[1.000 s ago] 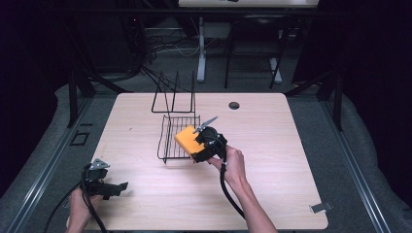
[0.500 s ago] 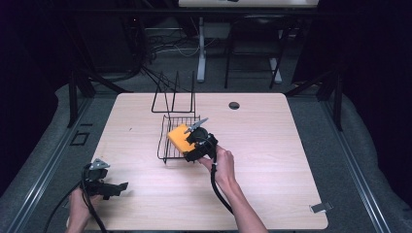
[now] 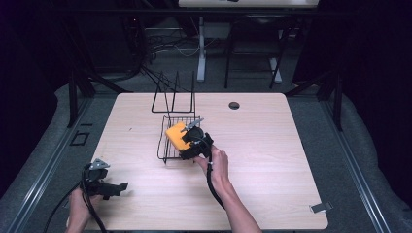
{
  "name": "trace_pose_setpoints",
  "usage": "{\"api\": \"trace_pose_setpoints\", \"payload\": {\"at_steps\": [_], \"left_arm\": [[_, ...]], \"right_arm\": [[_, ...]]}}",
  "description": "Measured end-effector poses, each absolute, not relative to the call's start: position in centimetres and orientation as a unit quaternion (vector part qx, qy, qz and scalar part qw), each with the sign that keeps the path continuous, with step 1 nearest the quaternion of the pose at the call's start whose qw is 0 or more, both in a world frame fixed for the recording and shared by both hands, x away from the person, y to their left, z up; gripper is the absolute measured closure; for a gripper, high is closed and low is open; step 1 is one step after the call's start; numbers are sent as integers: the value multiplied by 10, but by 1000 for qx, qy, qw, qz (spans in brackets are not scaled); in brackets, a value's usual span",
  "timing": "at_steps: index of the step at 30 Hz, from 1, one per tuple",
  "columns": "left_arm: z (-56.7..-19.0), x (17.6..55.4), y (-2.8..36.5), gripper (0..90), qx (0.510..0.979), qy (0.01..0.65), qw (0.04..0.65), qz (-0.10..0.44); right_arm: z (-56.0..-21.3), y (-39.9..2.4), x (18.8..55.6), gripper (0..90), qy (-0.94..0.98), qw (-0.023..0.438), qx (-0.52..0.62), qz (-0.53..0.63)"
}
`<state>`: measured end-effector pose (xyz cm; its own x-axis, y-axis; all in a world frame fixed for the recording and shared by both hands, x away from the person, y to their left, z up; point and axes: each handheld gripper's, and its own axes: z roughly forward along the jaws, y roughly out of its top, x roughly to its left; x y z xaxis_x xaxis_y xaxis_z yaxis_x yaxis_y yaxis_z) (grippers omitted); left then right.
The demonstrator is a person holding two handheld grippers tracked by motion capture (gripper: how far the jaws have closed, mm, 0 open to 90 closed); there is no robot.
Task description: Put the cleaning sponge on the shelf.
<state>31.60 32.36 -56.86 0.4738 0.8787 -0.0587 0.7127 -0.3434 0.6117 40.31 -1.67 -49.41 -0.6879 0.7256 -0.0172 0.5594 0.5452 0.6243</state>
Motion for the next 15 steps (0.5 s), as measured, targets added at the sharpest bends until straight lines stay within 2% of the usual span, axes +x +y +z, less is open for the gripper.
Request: {"api": "trace_pose_setpoints", "payload": {"at_steps": [15], "left_arm": [[-570, 317, 323, 0, 807, 492, 294, 140]], "right_arm": [[-503, -4, 408, 304, 859, 144, 388, 301]]}}
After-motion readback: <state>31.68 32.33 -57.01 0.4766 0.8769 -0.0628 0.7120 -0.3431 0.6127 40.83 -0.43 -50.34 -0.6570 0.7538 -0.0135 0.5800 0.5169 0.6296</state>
